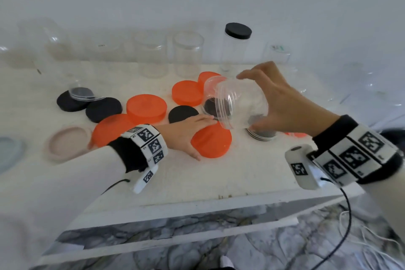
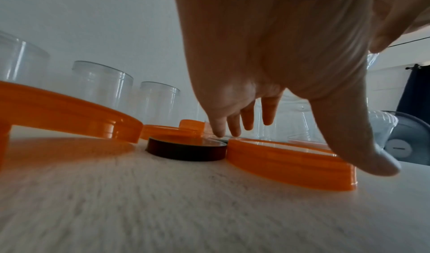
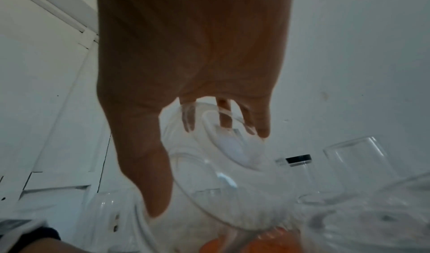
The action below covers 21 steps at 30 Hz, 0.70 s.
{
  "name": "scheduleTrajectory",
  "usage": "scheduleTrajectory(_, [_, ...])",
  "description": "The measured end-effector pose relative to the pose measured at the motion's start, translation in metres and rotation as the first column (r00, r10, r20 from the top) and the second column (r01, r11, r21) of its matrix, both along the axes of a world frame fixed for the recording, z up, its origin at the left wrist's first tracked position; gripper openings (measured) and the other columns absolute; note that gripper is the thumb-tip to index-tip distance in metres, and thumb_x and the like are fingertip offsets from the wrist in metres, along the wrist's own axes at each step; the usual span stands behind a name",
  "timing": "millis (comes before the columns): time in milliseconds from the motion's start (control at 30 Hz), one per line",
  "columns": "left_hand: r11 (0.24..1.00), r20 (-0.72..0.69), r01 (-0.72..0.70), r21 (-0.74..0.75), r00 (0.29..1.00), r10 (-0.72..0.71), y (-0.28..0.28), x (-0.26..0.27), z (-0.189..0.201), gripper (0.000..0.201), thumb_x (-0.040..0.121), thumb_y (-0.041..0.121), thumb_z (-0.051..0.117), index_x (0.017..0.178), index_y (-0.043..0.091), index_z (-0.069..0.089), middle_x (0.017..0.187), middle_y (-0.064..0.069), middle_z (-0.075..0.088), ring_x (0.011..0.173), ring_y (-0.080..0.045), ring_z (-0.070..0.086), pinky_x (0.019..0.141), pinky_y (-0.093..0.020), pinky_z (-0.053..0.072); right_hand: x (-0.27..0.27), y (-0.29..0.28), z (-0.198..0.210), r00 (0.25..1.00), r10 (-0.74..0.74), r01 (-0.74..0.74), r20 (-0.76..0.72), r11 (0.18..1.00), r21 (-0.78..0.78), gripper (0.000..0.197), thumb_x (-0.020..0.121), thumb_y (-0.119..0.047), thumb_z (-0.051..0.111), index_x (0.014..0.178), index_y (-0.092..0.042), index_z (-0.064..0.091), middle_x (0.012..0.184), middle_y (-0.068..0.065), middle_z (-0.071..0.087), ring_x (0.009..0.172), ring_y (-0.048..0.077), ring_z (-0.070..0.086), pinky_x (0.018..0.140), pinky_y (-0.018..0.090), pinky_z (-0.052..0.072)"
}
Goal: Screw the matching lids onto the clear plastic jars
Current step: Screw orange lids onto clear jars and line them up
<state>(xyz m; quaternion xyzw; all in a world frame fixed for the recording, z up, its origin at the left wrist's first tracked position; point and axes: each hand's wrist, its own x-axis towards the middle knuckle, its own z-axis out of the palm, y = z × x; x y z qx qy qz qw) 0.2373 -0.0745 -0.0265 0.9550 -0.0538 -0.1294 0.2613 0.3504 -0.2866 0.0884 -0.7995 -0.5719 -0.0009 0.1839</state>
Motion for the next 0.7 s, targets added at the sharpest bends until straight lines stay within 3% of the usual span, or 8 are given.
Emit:
scheduleTrajectory(100, [0.998, -0.027, -0.001, 0.06, 1.0, 0.003, -0.008, 0.004, 0.005, 0.105, 0.07, 0.044, 0.078, 0.149, 0.024, 0.012, 0.156, 0.004, 0.002, 0.142, -0.016, 0.004, 0.117, -0.041, 0.01, 0.002, -0.003, 0.003, 0.999, -0.043, 0.044, -0.027, 0.998, 0.043, 0.095, 0.055, -0.023, 0.085, 0.138, -0.021, 0.038, 0.126, 0.003, 0.03, 0.117, 0.019, 0.038, 0.093, 0.026, 0.036])
scheduleTrajectory(267, [0.975, -0.041, -0.029, 0.221, 0.998, 0.039, -0.02, 0.008, 0.01, 0.102, 0.072, 0.047, 0.074, 0.149, 0.023, 0.012, 0.157, 0.002, 0.0, 0.142, -0.02, -0.001, 0.115, -0.04, 0.006, 0.01, -0.006, 0.009, 0.993, -0.107, 0.109, -0.057, 0.993, 0.033, 0.094, 0.059, -0.026, 0.085, 0.135, -0.01, 0.033, 0.134, 0.004, 0.036, 0.124, 0.015, 0.035, 0.087, 0.014, 0.025])
scheduleTrajectory(433, [0.974, -0.093, -0.09, 0.21, 0.989, 0.111, -0.028, 0.01, 0.01, 0.103, 0.072, 0.045, 0.075, 0.15, 0.023, 0.011, 0.157, 0.0, -0.003, 0.143, -0.023, -0.001, 0.115, -0.042, 0.008, 0.021, -0.01, 0.007, 0.986, -0.134, 0.143, -0.104, 0.986, 0.089, 0.092, 0.053, -0.025, 0.088, 0.124, -0.008, 0.033, 0.117, 0.0, 0.033, 0.113, 0.021, 0.04, 0.083, 0.021, 0.03])
scheduleTrajectory(567, [0.964, -0.074, -0.135, 0.231, 0.985, 0.156, -0.032, 0.01, 0.013, 0.101, 0.07, 0.045, 0.077, 0.149, 0.023, 0.017, 0.156, 0.0, 0.006, 0.141, -0.023, 0.006, 0.116, -0.044, 0.013, 0.026, -0.012, 0.004, 0.987, -0.127, 0.134, -0.095, 0.988, 0.077, 0.111, 0.049, -0.031, 0.09, 0.138, -0.012, 0.025, 0.124, 0.005, 0.027, 0.118, 0.022, 0.035, 0.091, 0.023, 0.031])
scheduleTrajectory(700, [0.966, 0.009, -0.207, 0.154, 0.978, 0.208, -0.038, 0.004, 0.015, 0.095, 0.068, 0.042, 0.079, 0.145, 0.023, 0.028, 0.151, 0.001, 0.015, 0.136, -0.021, 0.011, 0.113, -0.04, 0.014, 0.025, -0.014, -0.001, 0.984, -0.123, 0.137, -0.127, 0.985, 0.103, 0.11, 0.05, -0.031, 0.09, 0.139, -0.013, 0.029, 0.123, 0.002, 0.027, 0.108, 0.013, 0.037, 0.086, 0.015, 0.03])
